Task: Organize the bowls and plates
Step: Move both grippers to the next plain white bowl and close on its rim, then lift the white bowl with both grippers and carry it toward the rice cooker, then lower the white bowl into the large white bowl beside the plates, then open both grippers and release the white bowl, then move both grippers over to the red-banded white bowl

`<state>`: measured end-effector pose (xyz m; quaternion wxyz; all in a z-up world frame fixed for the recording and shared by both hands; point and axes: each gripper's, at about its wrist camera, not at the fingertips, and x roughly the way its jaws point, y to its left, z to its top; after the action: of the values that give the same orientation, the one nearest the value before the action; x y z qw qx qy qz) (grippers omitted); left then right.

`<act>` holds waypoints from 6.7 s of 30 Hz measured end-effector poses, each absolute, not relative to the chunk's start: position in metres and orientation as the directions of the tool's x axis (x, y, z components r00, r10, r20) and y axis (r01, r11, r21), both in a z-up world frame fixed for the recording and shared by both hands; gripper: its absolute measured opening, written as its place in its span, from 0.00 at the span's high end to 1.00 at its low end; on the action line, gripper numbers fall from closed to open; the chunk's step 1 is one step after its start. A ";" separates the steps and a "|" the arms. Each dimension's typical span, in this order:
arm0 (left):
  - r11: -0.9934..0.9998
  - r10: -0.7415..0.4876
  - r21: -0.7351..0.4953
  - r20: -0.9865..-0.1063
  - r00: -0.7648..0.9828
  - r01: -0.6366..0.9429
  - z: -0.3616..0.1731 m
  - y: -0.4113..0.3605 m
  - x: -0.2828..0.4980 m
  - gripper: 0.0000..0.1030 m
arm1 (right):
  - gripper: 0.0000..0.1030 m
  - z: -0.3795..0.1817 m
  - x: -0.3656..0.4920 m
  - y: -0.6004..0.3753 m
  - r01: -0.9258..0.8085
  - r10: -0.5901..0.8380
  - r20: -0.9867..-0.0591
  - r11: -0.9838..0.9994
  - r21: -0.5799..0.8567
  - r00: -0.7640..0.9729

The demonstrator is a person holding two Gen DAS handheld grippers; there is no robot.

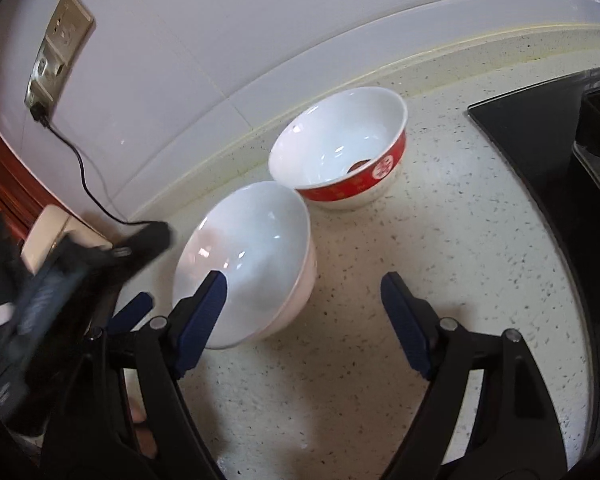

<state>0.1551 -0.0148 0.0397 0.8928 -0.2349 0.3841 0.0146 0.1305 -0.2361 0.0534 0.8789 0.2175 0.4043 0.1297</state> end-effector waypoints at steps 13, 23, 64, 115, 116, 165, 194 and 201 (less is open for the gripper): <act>0.910 -0.184 -0.386 -0.705 0.685 -0.153 0.014 -0.026 0.166 0.46 | 0.54 0.049 0.124 -0.226 -0.091 0.442 -0.634 0.857 0.507 0.634; 0.917 -0.211 -0.387 -0.667 0.715 -0.090 0.020 -0.030 0.157 0.83 | 0.65 0.044 0.129 -0.233 -0.105 0.489 -0.605 0.824 0.556 0.628; 0.939 -0.088 -0.325 -0.545 0.834 -0.114 0.081 -0.005 0.056 0.85 | 0.82 0.089 0.084 -0.193 -0.363 0.590 -0.536 0.802 0.474 0.604; 0.964 0.052 -0.180 -0.601 0.798 -0.198 0.074 0.062 -0.046 0.76 | 0.82 0.102 0.025 -0.093 -0.678 0.711 -0.548 0.664 0.316 0.440; 0.964 0.053 -0.177 -0.606 0.794 -0.200 0.073 0.062 -0.047 0.76 | 0.82 0.101 0.024 -0.091 -0.681 0.708 -0.555 0.663 0.311 0.436; 0.980 0.182 0.059 -0.634 0.752 -0.187 0.073 0.060 -0.054 0.47 | 0.59 0.069 0.021 -0.056 -0.688 0.568 -0.690 0.712 0.138 0.449; 0.987 0.000 -0.138 -0.525 0.851 -0.086 0.110 -0.061 0.068 0.00 | 0.24 0.066 0.095 -0.264 0.095 0.260 -0.621 0.873 0.478 0.739; 0.975 0.010 -0.162 -0.657 0.754 -0.154 0.059 -0.044 0.103 0.00 | 0.24 0.059 0.100 -0.269 0.126 0.246 -0.637 0.869 0.479 0.730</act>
<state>0.1031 -0.0442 0.0586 0.9308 -0.1034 0.3479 0.0439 0.1004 -0.2694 0.0588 0.8948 0.2540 0.3657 0.0336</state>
